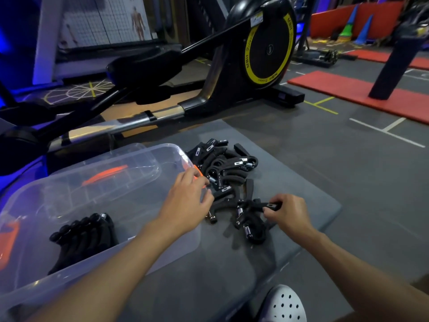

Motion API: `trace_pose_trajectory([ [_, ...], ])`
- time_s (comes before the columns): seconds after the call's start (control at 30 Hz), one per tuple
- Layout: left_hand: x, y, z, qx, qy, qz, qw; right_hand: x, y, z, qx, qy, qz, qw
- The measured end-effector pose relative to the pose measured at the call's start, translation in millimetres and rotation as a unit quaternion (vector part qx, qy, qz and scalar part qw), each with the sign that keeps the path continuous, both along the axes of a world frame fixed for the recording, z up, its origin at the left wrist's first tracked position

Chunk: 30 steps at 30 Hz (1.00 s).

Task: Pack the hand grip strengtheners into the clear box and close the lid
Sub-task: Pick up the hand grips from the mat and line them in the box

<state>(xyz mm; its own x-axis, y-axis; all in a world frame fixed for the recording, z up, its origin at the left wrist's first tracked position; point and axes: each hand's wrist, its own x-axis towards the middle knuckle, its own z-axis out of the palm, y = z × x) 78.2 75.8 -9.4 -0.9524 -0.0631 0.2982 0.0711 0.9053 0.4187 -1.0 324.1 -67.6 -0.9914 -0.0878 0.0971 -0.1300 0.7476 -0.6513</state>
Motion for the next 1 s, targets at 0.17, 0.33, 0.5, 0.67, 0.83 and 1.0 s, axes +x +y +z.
trace_pose_trajectory([
  [0.17,5,0,7,0.038,-0.004,0.003,0.999,7,6,46,-0.078,0.038,-0.058,0.995],
  [0.33,10,0,20,0.101,0.012,0.011,0.995,15,-15,91,-0.195,0.075,-0.062,0.976],
  [0.5,14,-3,48,0.281,0.066,0.019,0.957,22,-45,112,-0.279,0.060,-0.049,0.957],
  [0.67,19,-19,71,0.371,0.140,0.055,0.916,34,-85,119,-0.349,0.023,-0.022,0.937],
  [0.83,33,-49,80,0.379,0.182,0.106,0.901,47,-133,124,-0.363,0.007,0.036,0.931],
  [1.0,51,-101,78,0.364,0.205,0.143,0.897,58,-184,112,-0.332,-0.042,0.134,0.933],
])
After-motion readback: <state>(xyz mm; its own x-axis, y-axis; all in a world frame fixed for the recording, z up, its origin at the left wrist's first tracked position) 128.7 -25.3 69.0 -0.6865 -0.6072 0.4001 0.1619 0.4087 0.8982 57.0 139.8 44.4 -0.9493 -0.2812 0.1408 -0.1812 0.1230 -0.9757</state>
